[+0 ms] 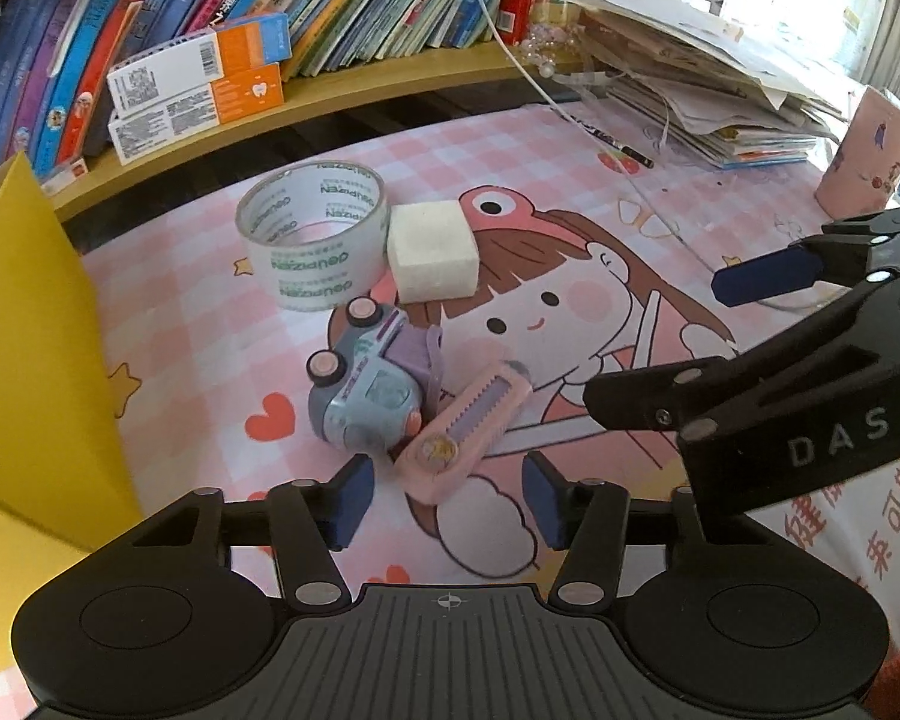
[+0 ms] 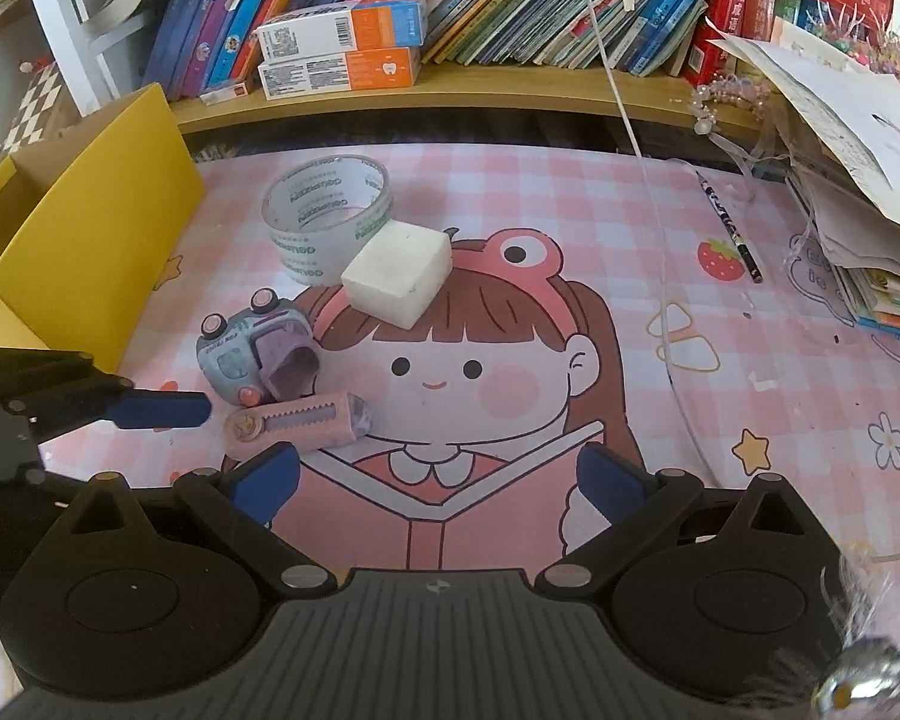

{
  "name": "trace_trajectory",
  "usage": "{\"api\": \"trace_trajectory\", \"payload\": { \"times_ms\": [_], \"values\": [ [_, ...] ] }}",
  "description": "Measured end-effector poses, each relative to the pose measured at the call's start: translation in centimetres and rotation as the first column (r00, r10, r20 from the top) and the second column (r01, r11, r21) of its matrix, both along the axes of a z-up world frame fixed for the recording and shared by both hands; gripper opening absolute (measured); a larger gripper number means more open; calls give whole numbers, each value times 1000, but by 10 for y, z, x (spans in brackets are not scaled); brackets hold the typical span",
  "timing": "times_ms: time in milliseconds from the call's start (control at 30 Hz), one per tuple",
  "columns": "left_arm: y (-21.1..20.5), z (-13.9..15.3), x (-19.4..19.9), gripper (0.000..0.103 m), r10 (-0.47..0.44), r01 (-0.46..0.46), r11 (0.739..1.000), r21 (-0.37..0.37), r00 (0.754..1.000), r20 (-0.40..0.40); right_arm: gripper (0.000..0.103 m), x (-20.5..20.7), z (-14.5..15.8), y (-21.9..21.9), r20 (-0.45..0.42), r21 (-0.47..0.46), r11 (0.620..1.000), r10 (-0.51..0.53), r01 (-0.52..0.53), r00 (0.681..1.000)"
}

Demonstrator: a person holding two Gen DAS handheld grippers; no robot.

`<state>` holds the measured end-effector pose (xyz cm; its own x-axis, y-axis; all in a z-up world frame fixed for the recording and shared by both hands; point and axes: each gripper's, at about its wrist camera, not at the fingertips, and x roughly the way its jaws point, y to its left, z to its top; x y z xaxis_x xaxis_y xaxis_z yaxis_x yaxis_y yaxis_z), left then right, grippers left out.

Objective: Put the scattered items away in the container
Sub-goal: 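Close the left gripper on the pink stick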

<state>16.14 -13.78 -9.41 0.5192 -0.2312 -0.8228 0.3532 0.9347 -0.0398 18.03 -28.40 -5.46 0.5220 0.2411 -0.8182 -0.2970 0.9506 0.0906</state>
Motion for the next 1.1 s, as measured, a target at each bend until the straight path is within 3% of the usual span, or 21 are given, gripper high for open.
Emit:
{"api": "trace_trajectory", "payload": {
  "times_ms": [400,667,1100],
  "values": [
    [-1,-8,9,43,4,-4,1000,-21,1000,-6,101,3,0,-8,1,-4,999,-38,38,999],
    [-2,-7,5,28,-5,5,1000,-9,1000,-7,101,2,1,-7,1,-5,999,-33,33,999],
    [-2,-6,-8,31,-19,18,1000,-17,999,-34,101,-1,0,-10,-6,8,999,-41,41,999]
  ]
}}
